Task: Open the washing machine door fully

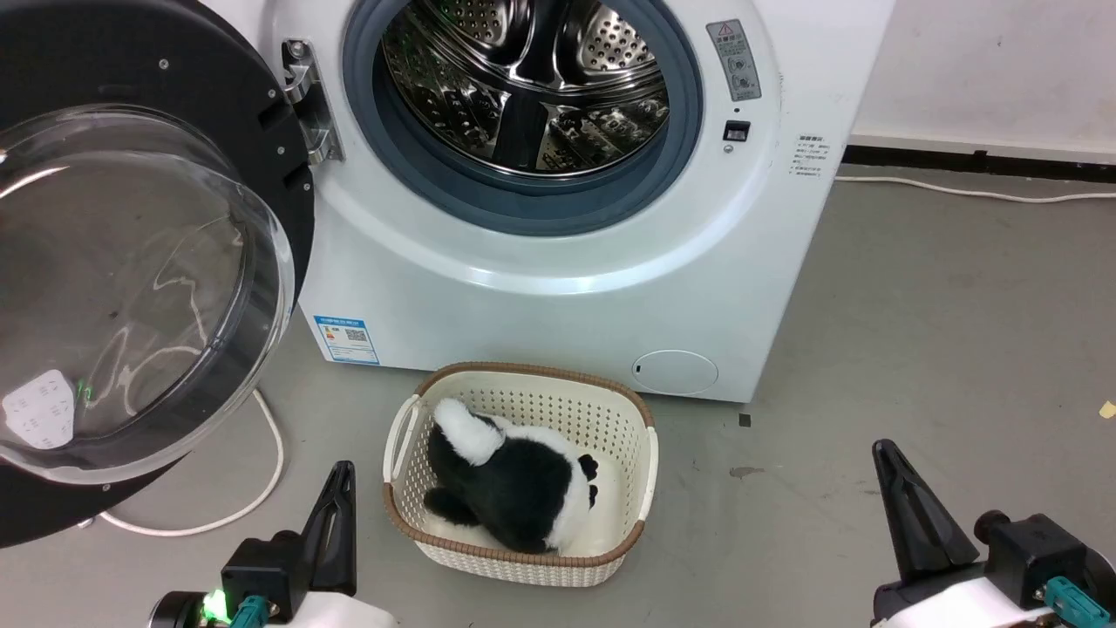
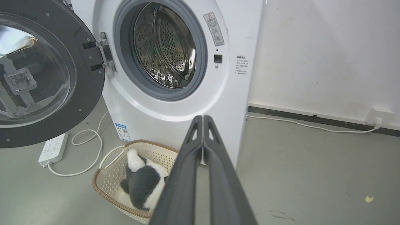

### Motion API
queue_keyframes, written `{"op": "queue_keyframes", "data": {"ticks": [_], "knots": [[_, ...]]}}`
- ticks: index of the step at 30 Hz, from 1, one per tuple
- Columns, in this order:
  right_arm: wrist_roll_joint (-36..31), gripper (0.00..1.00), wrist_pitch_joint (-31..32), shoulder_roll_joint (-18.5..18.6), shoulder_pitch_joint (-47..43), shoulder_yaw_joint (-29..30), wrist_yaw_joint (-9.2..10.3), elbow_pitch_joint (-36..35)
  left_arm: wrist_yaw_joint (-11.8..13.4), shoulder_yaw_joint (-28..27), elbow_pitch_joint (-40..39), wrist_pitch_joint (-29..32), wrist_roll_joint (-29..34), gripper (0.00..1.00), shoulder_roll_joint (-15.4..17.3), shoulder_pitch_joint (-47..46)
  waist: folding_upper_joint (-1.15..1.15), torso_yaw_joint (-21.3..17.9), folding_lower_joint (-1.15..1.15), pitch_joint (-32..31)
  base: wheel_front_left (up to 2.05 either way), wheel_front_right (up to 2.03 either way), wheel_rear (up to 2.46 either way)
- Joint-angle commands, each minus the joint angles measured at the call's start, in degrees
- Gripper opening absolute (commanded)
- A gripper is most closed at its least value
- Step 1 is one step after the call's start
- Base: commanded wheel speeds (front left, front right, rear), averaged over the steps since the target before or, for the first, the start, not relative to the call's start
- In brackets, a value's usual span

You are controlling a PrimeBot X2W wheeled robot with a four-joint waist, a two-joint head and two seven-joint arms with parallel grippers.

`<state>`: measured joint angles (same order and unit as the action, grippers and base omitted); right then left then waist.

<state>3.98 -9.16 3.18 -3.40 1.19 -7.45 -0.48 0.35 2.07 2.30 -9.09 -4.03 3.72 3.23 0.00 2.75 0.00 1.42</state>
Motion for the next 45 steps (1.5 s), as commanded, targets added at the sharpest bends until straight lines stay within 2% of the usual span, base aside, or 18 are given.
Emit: {"op": "queue_keyframes", "data": {"ticks": [1,45], "knots": [[-0.50,0.00,0.32,-0.12,0.81,-0.13,-0.01,0.14,-0.13,-0.20,-0.23,0.30,0.64,0.00,-0.24,-0.89,0.00,-0.06,0.00,-0.03,0.00,0.00,0.00],[-2.54,0.00,5.49,-0.23,2.33,-0.75,-0.03,0.34,-0.26,-1.30,-1.44,5.45,2.62,0.00,-0.59,-2.26,0.00,-1.64,0.00,-0.84,0.00,0.00,0.00]]}}
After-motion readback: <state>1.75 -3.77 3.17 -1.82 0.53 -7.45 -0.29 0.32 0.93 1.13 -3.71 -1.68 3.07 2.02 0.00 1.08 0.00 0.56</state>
